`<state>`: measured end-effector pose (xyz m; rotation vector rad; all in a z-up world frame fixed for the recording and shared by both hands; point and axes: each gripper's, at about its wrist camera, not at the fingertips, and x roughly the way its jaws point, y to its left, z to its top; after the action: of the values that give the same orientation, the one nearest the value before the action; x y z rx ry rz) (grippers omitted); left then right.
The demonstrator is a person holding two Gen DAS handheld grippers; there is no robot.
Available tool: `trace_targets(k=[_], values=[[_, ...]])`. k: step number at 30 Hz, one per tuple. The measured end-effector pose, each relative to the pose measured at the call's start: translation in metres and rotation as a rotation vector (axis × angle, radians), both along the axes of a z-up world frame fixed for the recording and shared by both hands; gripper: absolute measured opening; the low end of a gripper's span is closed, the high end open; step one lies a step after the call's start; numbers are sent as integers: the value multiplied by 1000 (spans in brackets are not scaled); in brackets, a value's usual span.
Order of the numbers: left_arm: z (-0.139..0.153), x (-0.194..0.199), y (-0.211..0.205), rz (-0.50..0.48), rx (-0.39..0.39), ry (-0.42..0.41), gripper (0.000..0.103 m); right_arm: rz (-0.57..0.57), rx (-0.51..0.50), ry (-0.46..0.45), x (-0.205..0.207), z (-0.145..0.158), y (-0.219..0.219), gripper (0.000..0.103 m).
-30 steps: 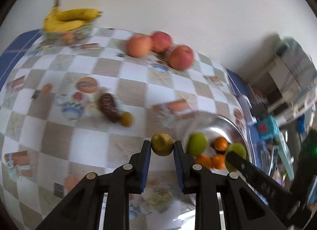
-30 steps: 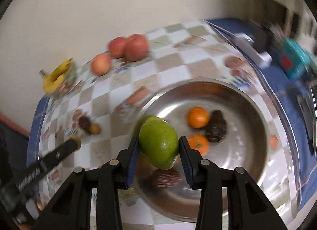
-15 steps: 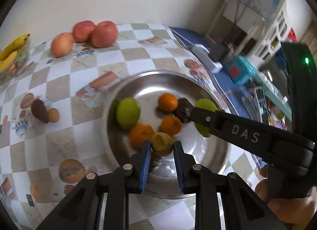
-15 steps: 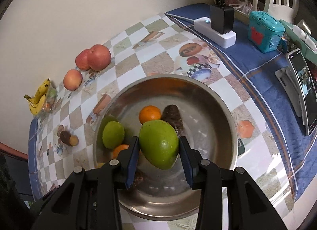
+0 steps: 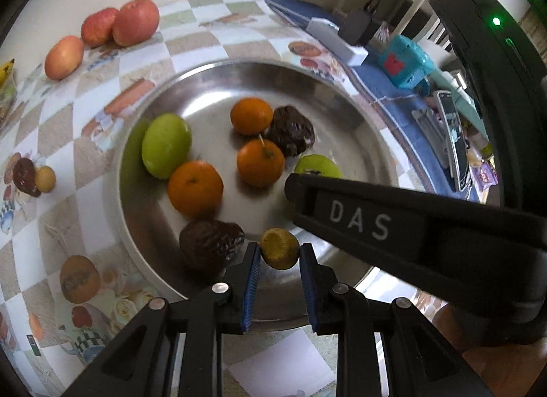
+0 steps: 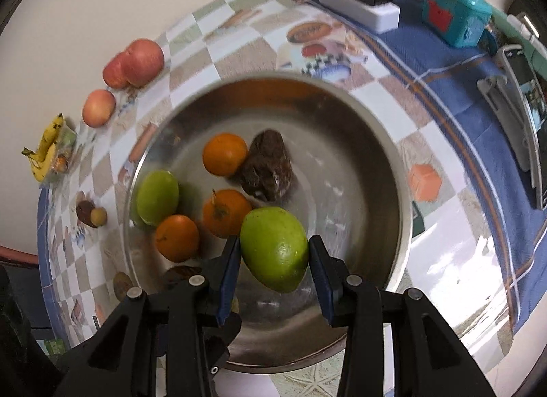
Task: Organize fruits
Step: 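Carry both fruits into the steel bowl while both grippers open to release, then grasp the last dark date with the left gripper while the right gripper grasps a small yellow fruit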
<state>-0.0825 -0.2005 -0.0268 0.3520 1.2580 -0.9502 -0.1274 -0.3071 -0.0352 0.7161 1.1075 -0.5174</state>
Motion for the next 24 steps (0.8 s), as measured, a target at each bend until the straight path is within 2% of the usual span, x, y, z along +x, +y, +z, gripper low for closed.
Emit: trace_targets(k=[4,10,12,14,17,20,24], values=[[-12,-1,-2,-2,42,11,25,4,6,20,1,-7,0,42],[-13,3,0,4,33,48,27,4,4,24,2,-7,-1,43],[-8,4,3,-3,10,75,27,6,2,5,1,-2,-1,43],[-1,4,4,-13,-14,85,27,8,-24,-9,4,6,0,52],[9,10,9,0,-32,82,28,-8,-52,-73,3,25,0,53],[18,31,22,62,-67,105,28,-34,-95,-175,3,51,-1,53],[24,80,62,245,-136,169,28,-2,-129,-260,25,70,9,52]])
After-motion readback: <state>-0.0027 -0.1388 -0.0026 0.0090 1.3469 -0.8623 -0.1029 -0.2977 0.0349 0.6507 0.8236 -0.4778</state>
